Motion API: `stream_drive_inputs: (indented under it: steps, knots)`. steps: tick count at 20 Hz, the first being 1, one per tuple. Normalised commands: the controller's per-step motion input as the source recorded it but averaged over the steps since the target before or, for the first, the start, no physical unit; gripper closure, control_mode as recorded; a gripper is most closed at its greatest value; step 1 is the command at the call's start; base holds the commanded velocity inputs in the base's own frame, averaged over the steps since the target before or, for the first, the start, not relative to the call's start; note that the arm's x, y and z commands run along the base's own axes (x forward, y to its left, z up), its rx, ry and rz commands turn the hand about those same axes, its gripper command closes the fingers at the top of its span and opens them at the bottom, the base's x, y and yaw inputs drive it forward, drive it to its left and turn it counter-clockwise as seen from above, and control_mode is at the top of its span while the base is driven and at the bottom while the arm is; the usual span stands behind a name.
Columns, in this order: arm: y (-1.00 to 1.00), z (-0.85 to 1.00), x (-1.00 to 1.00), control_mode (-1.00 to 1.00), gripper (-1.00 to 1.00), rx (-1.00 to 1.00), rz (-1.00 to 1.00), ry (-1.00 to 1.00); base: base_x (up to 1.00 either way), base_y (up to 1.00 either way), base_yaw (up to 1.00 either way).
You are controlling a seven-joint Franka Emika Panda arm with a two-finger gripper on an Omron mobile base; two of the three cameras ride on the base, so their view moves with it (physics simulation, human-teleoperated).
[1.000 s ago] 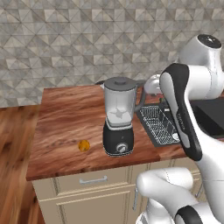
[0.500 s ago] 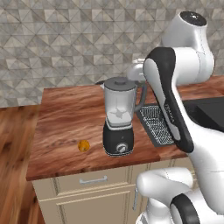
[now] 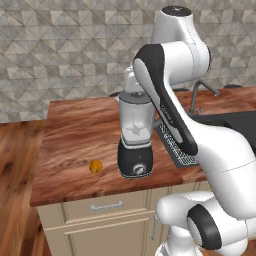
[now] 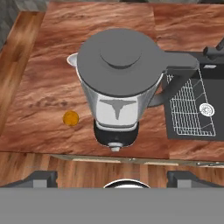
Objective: Open the blender lid, put the orange in the blender, close the lid, and start the blender.
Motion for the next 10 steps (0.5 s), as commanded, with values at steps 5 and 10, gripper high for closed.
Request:
stream_drive_inputs:
  steps: [5,10]
  knots:
    - [0.01,-0.38,0.31,-1.0,-1.0,-0.04,0.0,0.03,0.0,0.0,0.0]
    - [0.0,-0.16,0.31,-1.0,-1.0,0.0,0.0,0.06,0.0,0.0,0.0]
